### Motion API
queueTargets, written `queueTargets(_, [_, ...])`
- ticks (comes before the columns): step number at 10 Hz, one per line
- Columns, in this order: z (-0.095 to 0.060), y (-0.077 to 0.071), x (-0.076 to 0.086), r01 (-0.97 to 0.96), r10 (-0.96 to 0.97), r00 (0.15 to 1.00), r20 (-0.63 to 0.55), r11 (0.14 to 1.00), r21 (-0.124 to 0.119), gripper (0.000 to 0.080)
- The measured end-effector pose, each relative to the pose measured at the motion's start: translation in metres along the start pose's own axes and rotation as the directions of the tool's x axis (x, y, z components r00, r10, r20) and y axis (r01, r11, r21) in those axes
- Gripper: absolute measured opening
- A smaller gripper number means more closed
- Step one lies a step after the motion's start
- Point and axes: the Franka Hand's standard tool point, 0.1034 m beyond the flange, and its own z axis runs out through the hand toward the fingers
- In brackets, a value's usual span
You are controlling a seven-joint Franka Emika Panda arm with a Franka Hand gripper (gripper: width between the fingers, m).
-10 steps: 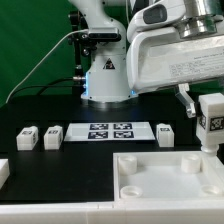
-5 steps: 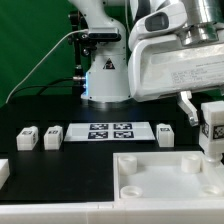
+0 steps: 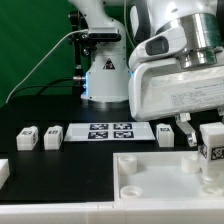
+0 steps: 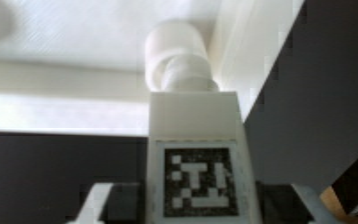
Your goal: Assemble one leg
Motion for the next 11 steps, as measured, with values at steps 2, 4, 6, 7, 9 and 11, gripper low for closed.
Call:
queueTargets(2, [0.004, 0.002, 0.001, 0.001, -0.001, 1.000, -0.018, 1.000, -0.002, 0.0292])
queueTargets(4, [0.008, 0.006, 0.006, 0.001, -0.001, 1.000, -0.026, 1.000, -0.003, 0.0292])
queueTargets(6, [0.013, 0.006, 0.006, 0.000, 0.000, 1.000, -0.024, 1.000, -0.002, 0.0292])
queueTargets(7, [0.015, 0.007, 0.004, 0.003, -0.003, 1.000, -0.020, 1.000, -0.002, 0.0292])
queueTargets(9, [0.017, 0.006, 0.002, 0.004, -0.004, 1.000, -0.028, 1.000, -0.003, 0.0293])
queueTargets(11, [0.016, 0.005, 0.000, 0.005, -0.005, 0.999, -0.041, 1.000, -0.006, 0.0293])
